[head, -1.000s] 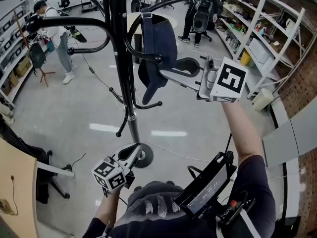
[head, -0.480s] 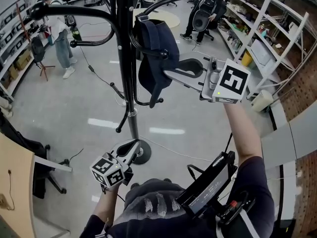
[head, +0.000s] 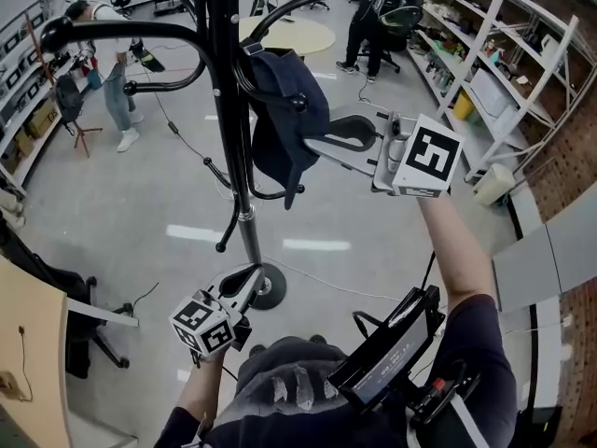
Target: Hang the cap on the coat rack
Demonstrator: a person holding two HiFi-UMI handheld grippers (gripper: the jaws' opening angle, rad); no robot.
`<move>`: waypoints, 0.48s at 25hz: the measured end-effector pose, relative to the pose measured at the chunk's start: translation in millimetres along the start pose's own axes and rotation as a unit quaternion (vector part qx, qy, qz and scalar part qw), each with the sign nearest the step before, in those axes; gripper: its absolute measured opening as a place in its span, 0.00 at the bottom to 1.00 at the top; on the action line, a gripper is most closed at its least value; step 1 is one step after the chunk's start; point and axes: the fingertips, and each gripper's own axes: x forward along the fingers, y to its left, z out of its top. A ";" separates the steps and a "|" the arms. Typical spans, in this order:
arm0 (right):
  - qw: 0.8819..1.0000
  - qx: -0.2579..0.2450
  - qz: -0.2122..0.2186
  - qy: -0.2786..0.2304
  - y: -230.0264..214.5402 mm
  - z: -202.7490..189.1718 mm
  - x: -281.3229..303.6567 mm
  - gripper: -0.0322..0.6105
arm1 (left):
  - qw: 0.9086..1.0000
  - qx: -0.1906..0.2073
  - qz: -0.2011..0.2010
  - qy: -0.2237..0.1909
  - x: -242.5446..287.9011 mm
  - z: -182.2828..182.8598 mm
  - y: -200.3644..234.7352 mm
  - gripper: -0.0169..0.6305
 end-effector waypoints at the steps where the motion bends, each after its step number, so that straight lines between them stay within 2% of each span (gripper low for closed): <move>1: 1.000 0.000 0.000 0.000 -0.4 -0.9 0.4 0.07 | 1.000 0.000 0.000 0.000 0.9 0.2 0.5 0.04; 12: 1.000 0.019 -0.013 0.002 -4.0 -15.1 -0.8 0.07 | 1.000 -0.002 -0.005 0.009 4.0 -2.7 1.1 0.04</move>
